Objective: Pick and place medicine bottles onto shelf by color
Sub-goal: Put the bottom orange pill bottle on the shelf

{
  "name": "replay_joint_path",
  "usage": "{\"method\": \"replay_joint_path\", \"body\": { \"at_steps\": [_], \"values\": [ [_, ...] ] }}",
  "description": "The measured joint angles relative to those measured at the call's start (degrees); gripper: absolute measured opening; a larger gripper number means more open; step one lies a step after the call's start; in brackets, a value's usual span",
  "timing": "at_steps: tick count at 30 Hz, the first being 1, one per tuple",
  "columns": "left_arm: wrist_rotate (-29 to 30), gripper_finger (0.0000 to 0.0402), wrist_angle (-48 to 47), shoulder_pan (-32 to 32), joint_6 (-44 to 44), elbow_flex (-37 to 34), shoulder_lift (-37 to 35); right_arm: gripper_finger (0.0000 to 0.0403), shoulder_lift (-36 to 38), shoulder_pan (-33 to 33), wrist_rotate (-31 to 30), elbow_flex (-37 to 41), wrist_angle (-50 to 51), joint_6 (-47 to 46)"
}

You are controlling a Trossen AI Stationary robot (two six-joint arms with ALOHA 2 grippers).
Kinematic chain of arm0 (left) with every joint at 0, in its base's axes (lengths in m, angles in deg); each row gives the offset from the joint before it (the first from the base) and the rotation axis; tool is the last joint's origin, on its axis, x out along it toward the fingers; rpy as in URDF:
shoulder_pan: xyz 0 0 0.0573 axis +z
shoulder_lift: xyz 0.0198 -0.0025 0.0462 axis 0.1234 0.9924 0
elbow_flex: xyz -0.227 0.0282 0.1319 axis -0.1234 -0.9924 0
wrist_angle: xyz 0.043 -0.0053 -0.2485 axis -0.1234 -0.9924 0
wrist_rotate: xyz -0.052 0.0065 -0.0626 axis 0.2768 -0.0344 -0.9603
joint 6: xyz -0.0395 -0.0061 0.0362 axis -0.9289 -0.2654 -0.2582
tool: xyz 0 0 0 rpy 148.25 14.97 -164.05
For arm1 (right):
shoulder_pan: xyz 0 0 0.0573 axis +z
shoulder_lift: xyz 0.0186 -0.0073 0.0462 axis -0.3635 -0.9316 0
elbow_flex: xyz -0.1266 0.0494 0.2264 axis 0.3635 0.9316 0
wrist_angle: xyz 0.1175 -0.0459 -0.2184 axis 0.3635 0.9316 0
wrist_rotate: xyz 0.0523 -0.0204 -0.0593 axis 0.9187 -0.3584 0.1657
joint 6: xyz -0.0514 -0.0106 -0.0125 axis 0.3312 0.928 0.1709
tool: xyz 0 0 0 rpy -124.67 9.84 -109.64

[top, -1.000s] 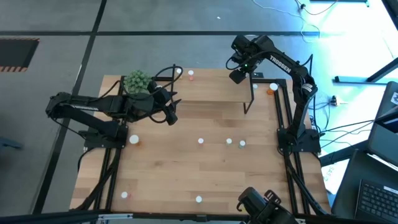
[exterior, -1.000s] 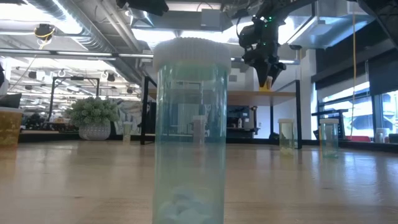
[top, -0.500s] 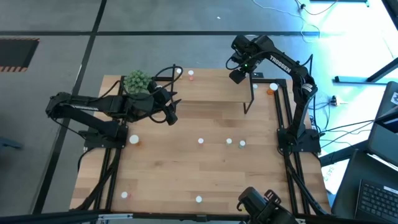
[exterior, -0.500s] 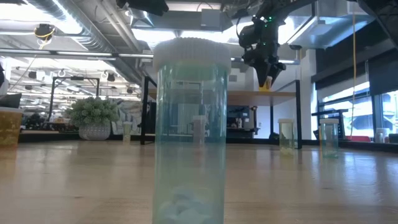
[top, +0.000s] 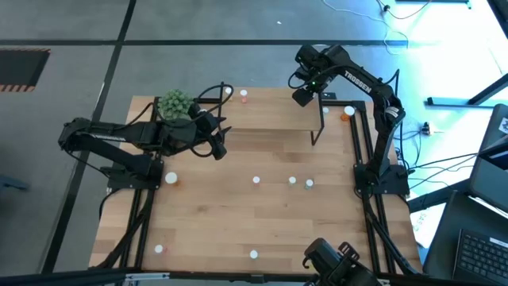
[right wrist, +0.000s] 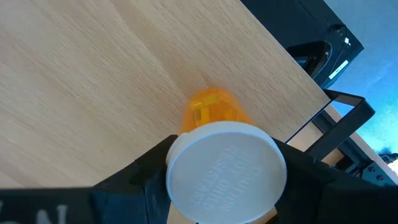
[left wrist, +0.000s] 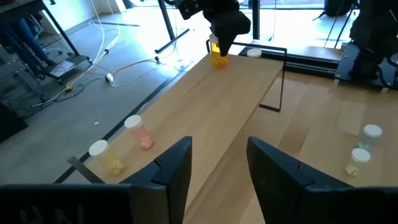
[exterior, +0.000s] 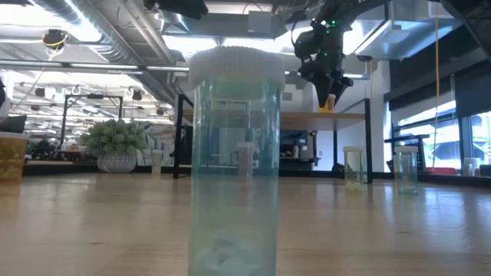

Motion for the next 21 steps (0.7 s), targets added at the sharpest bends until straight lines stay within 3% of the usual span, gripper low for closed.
{"method": "replay_joint_path", "body": {
  "at_steps": [9, 17, 21],
  "values": [
    [-0.01, 0.0149, 0.0, -0.01, 0.0, 0.0, 0.0, 0.0222, 0.0, 0.0, -0.02, 0.0, -0.09, 0.02],
    [-0.02, 0.0149, 0.0, 0.0, -0.01, 0.0, 0.0, 0.0302, 0.0, 0.0, -0.25, -0.02, -0.29, 1.14],
    [0.0, 0.0149, 0.0, 0.0, 0.0, 0.0, 0.0, 0.0321, 0.0, 0.0, -0.33, -0.02, -1.46, 1.35]
  ]
}}
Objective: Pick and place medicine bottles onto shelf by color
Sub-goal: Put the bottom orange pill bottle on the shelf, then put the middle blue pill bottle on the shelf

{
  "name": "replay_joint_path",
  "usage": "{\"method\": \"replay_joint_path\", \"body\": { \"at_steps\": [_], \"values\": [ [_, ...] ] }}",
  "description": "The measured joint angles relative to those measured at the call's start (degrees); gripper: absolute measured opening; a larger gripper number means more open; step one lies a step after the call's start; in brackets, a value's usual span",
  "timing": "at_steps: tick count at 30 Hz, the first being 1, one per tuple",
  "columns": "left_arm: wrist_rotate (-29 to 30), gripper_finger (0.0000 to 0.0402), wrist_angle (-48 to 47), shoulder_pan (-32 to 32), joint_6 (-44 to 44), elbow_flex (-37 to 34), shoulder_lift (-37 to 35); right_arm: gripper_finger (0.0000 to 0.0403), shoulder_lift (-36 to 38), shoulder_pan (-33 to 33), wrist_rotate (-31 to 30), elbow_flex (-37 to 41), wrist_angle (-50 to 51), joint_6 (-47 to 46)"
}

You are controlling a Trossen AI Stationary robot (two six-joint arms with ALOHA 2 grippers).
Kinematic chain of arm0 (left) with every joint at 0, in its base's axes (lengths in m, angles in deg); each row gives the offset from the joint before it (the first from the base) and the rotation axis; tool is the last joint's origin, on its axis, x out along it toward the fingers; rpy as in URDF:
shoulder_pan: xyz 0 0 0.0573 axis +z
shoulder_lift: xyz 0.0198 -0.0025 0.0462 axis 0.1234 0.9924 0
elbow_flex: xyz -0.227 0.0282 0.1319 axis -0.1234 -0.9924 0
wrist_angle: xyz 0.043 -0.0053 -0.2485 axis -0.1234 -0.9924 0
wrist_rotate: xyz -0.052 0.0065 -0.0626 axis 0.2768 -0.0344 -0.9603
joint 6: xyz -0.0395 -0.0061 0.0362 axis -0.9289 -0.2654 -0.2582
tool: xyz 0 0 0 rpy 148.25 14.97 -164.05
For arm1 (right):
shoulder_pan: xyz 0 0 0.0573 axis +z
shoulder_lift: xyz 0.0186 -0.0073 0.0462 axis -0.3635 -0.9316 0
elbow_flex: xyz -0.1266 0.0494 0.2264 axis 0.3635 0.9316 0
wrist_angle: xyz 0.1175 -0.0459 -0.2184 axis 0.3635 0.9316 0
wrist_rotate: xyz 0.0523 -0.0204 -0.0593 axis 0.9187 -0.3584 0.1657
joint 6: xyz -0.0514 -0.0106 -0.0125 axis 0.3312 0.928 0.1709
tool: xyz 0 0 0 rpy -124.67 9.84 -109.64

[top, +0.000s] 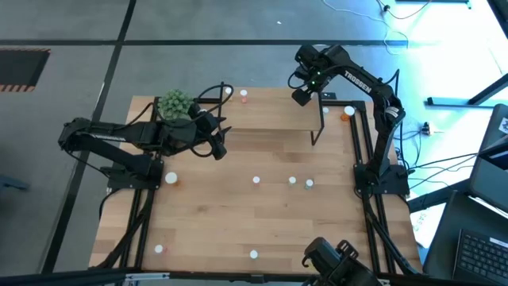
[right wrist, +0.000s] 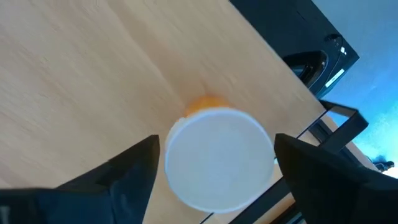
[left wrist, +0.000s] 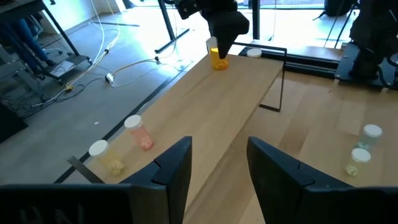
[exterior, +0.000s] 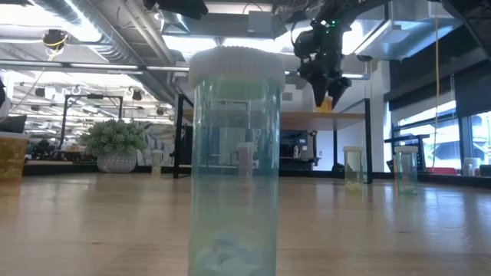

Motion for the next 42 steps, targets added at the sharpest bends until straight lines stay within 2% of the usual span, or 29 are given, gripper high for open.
{"method": "replay_joint_path", "body": {
  "at_steps": [13, 22, 27, 32, 37, 42],
  "values": [
    [0.0, 0.0149, 0.0, 0.02, -0.02, 0.0, 0.0, 0.0323, -0.02, 0.0, 0.18, -5.94, 3.63, 0.1],
    [-0.02, 0.0149, 0.0, 0.0, 0.0, 0.0, 0.0, 0.0323, -0.02, 0.84, 0.12, -14.62, 7.63, -0.02],
    [-0.01, 0.0149, 0.0, 0.0, -0.01, 0.0, 0.0, 0.0323, 0.51, 3.04, -2.74, -20.84, 10.05, 0.11],
    [-0.02, 0.0149, -0.01, 0.0, 0.0, 0.0, 0.0, 0.0323, 4.16, 7.47, -1.89, -24.47, 10.23, 1.78],
    [-0.02, 0.0149, 0.0, 0.02, 0.0, 0.0, 0.0, 0.0323, 9.45, 13.98, -1.81, -23.9, 10.45, 2.11],
    [-0.02, 0.0149, 0.0, 0.02, 0.0, 0.0, 0.0, 0.0323, 14.71, 23.18, -0.7, -21.44, 10.25, 2.05]
  ]
}}
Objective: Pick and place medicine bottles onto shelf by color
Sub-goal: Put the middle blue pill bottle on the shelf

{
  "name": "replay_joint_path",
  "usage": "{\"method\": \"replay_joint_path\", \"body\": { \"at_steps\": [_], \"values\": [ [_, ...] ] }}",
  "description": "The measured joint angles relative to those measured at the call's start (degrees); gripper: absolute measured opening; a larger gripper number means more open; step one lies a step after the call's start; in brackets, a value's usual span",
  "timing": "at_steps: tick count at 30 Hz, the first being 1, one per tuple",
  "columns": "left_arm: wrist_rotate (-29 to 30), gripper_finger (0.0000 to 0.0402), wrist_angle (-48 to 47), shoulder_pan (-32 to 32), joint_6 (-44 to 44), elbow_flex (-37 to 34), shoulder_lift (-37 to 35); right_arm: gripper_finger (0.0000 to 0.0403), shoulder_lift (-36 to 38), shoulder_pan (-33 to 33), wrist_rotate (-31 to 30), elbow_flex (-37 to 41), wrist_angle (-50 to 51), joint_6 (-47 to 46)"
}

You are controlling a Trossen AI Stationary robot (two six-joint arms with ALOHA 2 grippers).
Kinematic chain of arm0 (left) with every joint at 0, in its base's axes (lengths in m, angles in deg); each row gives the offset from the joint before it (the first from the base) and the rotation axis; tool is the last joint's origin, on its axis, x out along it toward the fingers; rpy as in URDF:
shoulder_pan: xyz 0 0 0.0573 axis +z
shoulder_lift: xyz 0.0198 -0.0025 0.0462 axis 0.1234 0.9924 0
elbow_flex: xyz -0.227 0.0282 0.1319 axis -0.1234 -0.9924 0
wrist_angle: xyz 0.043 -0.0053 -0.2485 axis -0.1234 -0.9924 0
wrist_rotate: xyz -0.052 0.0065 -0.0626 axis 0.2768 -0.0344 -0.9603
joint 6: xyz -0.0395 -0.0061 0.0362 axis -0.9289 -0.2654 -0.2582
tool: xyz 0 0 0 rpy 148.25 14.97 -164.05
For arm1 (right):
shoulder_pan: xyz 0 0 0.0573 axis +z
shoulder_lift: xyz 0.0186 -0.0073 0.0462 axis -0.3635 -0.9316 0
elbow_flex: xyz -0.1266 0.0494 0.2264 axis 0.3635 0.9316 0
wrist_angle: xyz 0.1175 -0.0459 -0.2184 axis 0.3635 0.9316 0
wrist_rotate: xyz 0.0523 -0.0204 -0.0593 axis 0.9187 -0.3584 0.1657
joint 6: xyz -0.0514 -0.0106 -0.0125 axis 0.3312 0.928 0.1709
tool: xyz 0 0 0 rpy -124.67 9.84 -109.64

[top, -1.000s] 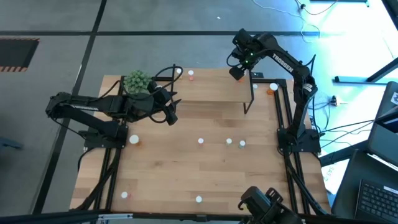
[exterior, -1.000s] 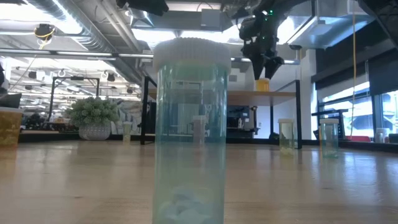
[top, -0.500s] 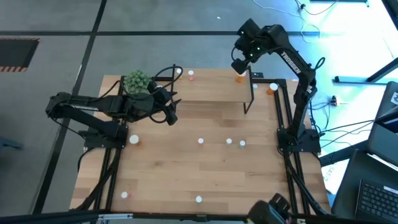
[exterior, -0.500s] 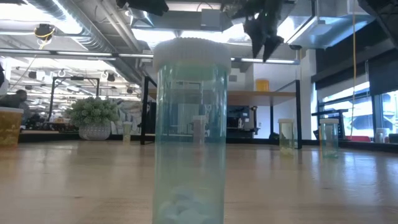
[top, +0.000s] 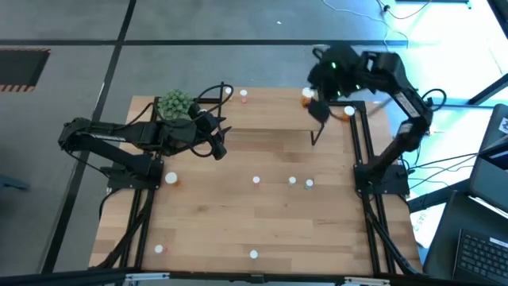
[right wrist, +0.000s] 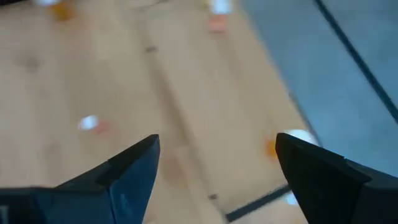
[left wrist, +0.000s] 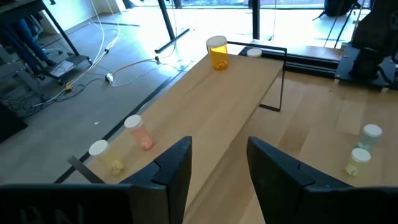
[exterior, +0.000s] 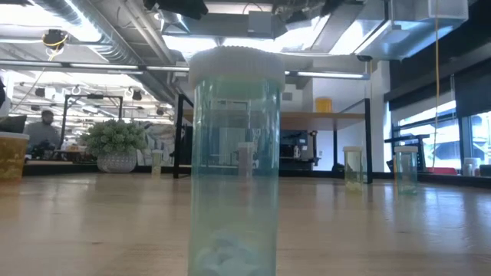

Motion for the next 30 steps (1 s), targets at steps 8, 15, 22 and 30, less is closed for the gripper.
{"method": "replay_joint_path", "body": {
  "at_steps": [8, 15, 22, 30],
  "values": [
    [0.0, 0.0149, -0.02, 0.0, 0.0, 0.0, 0.0, 0.0323, 8.72, 14.15, 5.41, 15.24, 0.11, -2.39],
    [0.0, 0.0149, -0.02, 0.0, -0.02, 0.0, 0.0, 0.0323, 14.17, 24.74, 4.18, 27.82, -3.14, -9.87],
    [-1.76, 0.0149, -0.02, -0.06, -0.02, 0.0, 0.0, 0.0323, 15.47, 32.46, 2.67, 32.24, -10.37, -15.75],
    [-10.69, 0.0149, -4.8, -2.97, -6.03, 0.0, -0.01, 0.0323, 15.38, 37.55, 0.31, 32.95, -13.23, -18.57]
  ]
}}
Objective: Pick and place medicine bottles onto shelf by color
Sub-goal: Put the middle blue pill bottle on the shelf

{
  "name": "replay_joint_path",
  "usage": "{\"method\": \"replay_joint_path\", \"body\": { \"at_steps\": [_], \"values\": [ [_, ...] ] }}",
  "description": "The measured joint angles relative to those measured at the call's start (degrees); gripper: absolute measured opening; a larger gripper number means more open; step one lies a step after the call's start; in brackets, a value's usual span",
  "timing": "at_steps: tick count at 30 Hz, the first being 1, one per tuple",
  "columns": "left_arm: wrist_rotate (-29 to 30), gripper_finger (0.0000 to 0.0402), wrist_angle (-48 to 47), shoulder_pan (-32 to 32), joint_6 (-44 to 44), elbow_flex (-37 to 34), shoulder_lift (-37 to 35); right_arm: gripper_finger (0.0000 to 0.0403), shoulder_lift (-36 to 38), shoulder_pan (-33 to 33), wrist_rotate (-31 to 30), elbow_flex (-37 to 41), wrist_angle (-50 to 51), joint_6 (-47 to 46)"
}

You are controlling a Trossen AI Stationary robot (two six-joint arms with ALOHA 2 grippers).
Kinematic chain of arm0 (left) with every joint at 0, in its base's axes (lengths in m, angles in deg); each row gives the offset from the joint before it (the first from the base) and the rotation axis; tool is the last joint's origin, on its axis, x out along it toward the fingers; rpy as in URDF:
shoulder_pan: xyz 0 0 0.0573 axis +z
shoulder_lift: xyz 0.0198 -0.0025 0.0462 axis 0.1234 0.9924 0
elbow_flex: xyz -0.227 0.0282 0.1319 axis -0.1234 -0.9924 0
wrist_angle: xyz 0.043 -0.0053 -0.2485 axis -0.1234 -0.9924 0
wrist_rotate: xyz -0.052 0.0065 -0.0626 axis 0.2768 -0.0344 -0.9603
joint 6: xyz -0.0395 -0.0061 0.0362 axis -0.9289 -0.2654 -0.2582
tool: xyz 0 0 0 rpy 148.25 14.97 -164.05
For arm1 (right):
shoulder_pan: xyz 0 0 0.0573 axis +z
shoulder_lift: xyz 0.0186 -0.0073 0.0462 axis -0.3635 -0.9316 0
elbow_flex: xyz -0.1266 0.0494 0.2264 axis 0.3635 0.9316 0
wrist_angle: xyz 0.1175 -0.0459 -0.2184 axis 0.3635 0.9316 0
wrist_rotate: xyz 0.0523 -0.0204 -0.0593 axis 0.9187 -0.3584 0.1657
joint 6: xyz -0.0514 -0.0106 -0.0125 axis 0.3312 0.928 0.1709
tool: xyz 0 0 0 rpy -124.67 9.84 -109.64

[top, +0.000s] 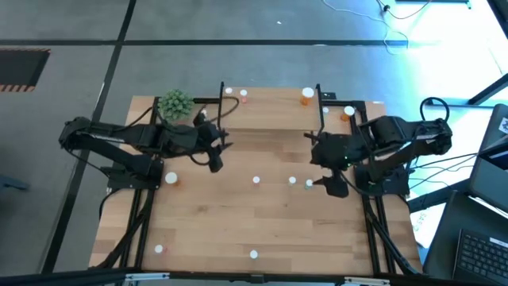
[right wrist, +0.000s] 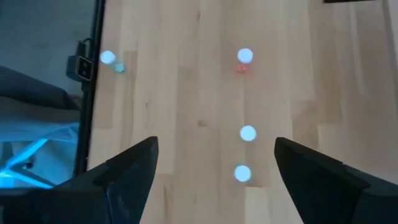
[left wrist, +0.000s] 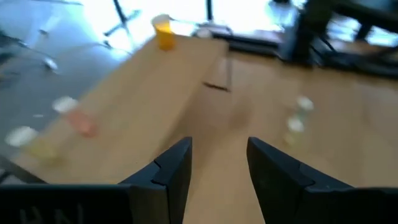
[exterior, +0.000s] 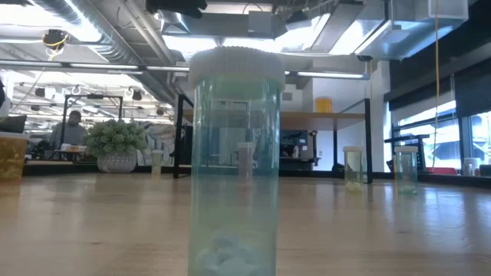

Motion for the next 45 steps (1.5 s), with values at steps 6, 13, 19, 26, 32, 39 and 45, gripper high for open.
{"method": "replay_joint_path", "body": {
  "at_steps": [6, 13, 19, 26, 32, 39, 45],
  "values": [
    [-4.66, 0.0149, -5.18, -4.75, -4.1, 0.0, -0.01, 0.0323, 0.0, 2.04, 0.01, 0.0, -1.95, -1.85],
    [-5.14, 0.0149, -8.68, -10.19, -8.24, 0.0, 0.0, 0.0323, -0.56, 4.3, 0.04, 0.0, -5.48, -1.76],
    [-5.39, 0.0149, -11.76, -13.97, -14.04, 0.0, -0.01, 0.0323, -1.2, 5.44, 0.05, 0.0, -5.32, -4.72],
    [-5.39, 0.0149, -15.48, -16.4, -22.79, 0.0, -0.01, 0.0323, -1.73, 5.76, 0.04, 0.0, -5.22, -7.86],
    [-5.38, 0.0149, -17.43, -18.0, -26.9, 0.0, -0.01, 0.0323, -3.03, 5.74, 0.68, 0.0, -4.08, -10.25],
    [-5.36, 0.0149, -17.53, -19.47, -27.13, 0.0, -0.01, 0.0323, -6.76, 6.02, 0.8, 0.0, 5.74, -10.66],
    [-5.33, 0.0149, -17.53, -19.63, -27.11, 0.0, -0.01, 0.0323, -10.4, 6.0, 1.03, 0.0, 6.3, -13.57]
  ]
}}
